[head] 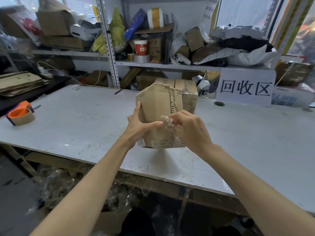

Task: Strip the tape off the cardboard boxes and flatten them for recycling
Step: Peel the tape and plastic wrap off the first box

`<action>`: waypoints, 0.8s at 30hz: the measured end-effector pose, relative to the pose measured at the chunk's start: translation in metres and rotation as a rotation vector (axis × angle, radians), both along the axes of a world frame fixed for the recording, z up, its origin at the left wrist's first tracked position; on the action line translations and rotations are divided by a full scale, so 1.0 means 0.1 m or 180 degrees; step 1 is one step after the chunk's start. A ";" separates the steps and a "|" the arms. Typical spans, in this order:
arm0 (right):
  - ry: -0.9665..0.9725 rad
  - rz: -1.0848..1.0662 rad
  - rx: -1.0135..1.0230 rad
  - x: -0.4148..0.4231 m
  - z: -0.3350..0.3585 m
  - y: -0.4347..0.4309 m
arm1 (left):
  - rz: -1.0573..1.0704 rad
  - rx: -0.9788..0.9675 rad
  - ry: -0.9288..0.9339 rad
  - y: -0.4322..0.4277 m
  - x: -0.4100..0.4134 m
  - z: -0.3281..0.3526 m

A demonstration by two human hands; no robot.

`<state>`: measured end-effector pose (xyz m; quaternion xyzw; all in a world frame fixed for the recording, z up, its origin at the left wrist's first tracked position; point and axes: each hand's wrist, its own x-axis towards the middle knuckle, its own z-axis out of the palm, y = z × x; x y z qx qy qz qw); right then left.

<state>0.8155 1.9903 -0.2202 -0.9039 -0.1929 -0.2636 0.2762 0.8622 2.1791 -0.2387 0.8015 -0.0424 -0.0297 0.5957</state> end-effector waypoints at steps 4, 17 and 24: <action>0.0471 0.0156 0.0134 -0.04 0.04 0.00 | 0.0120 -0.0185 0.0163 0.00 0.01 -0.03; 0.0018 0.0145 0.0243 0.00 -0.04 -0.06 | 0.0043 -0.0184 0.0245 -0.06 -0.02 0.03; 0.0300 -0.0017 0.0277 -0.01 -0.08 -0.11 | -0.0029 -0.0142 0.0154 -0.11 -0.07 -0.01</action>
